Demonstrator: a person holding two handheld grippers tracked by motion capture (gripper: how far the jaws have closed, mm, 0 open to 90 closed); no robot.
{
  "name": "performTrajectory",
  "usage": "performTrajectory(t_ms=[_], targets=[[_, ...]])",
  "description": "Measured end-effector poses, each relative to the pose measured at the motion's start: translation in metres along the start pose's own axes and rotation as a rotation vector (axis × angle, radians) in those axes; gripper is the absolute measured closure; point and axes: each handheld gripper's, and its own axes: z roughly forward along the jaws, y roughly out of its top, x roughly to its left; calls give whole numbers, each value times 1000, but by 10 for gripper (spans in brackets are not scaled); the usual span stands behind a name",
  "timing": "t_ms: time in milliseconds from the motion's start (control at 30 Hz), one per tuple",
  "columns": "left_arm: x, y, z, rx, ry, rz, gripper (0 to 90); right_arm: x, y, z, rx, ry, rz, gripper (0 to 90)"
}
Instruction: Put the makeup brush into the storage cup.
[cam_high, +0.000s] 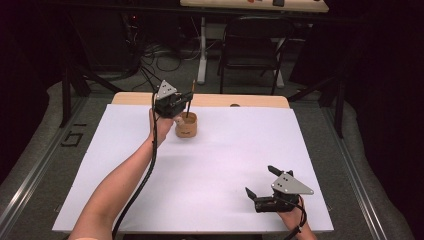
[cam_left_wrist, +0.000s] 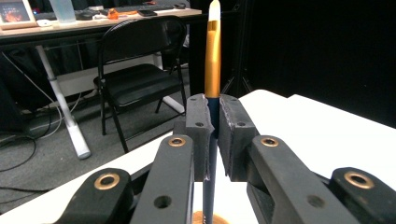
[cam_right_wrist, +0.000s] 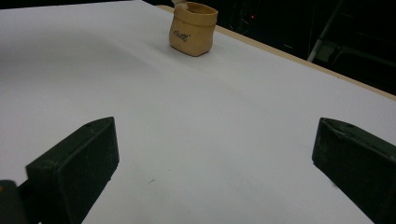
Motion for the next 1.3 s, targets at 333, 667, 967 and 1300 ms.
performTrajectory(t_ms=[333,667,967,1300], targets=[[2,-5,5,21,10,-5,831,0,0,0,1,0,-1,0],[0,-8,9,38,16,-4,831,0,0,0,1,1,-1,1],[1,-11,11,54,18,-6,830,0,0,0,0,1,-2,1],[3,-15,13,71,19,-14,797,-1,0,-1,2,2,-3,1]])
